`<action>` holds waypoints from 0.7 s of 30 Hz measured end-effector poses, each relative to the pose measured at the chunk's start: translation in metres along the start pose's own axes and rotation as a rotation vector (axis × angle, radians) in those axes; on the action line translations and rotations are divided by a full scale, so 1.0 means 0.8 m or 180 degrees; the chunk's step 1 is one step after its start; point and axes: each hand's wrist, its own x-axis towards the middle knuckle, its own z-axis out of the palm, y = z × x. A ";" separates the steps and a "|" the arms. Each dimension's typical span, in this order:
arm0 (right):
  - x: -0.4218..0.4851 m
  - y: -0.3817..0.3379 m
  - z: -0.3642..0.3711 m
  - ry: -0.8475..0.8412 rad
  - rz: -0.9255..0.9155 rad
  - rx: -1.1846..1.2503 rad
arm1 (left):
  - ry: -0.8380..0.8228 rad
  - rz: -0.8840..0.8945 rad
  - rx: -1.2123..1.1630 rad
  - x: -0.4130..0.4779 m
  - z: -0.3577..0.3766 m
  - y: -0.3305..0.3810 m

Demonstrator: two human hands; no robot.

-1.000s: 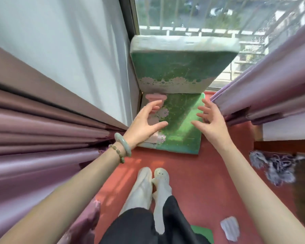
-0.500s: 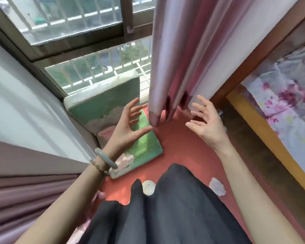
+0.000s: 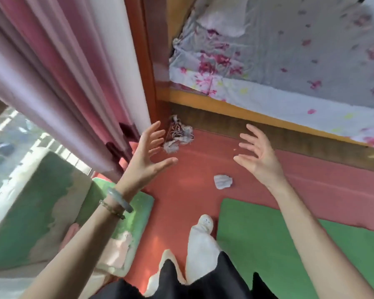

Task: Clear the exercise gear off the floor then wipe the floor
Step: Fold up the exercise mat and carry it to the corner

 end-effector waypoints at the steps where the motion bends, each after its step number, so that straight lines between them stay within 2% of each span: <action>1: -0.002 0.006 -0.020 0.0140 0.0054 0.0009 | -0.0152 0.0031 -0.0020 0.019 0.018 0.006; 10: 0.026 0.056 -0.173 0.1181 0.0319 0.0059 | -0.1175 0.0314 0.0071 0.170 0.177 0.047; 21: 0.089 0.097 -0.299 0.1735 0.0550 0.0084 | -0.1794 0.0446 0.0017 0.315 0.322 0.091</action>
